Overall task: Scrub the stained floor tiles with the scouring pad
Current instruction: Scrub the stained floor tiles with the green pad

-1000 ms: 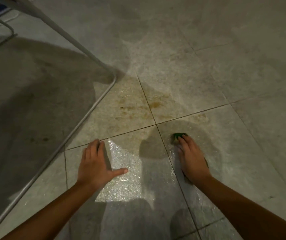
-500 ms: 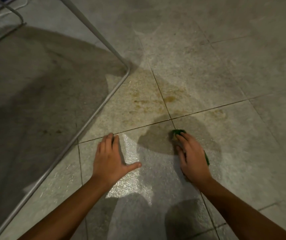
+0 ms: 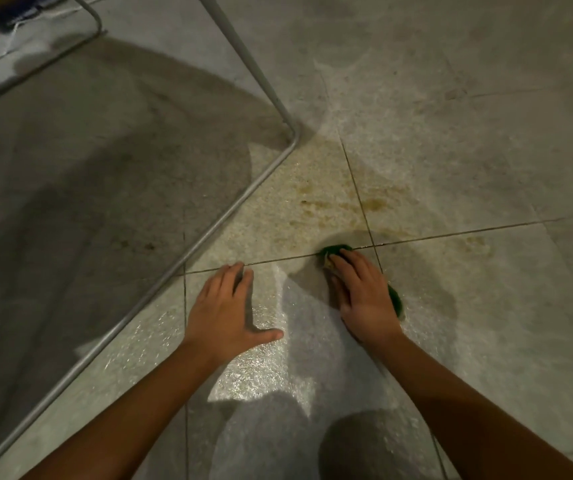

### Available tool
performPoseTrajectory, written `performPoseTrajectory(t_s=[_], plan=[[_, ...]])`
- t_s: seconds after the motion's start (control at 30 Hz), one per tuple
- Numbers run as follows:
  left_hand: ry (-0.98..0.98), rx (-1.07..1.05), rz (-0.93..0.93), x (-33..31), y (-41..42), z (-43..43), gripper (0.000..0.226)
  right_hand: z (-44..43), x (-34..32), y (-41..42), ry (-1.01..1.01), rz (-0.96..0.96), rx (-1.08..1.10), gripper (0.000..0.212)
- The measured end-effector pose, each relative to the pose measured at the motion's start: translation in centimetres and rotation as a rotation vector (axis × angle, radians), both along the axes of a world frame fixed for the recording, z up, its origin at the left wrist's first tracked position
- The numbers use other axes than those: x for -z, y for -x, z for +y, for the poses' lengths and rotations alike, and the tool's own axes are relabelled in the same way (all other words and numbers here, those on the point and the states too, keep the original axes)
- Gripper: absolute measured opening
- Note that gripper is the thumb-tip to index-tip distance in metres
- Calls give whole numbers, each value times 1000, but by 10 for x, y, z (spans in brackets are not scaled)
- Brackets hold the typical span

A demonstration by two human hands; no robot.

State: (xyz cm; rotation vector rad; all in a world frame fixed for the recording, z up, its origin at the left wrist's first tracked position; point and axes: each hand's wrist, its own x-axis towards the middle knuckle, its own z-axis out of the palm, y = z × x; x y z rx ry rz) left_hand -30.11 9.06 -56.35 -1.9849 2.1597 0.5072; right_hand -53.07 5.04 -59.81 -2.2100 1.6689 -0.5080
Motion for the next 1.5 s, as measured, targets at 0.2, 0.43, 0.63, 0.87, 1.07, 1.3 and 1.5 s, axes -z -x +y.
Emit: performPoseTrajectory(t_s=[0.2,0.43,0.63,0.87,1.07,1.3,1.5], plan=[[10,-33,34,-3,-14,1,131,20,0,1,32,25,161,43],[-25,-35,-10,-2,-15,3,134,2,-5,-55,23,56,-164,41],[-21,-21,7,-4,-16,4,148,-31,-4,-41,-25,3,-14,48],[-17,-7,24,-1,-18,5,141,11,-4,-46,37,20,124,43],[-3,-11,-16,-1,-17,5,132,-9,-7,-88,1,39,-184,41],[-7,-16,-4,-4,-17,6,131,-34,-5,-61,-16,-34,-6,43],[-4,-25,16,-7,-15,5,133,-4,-3,-57,60,11,32,42]])
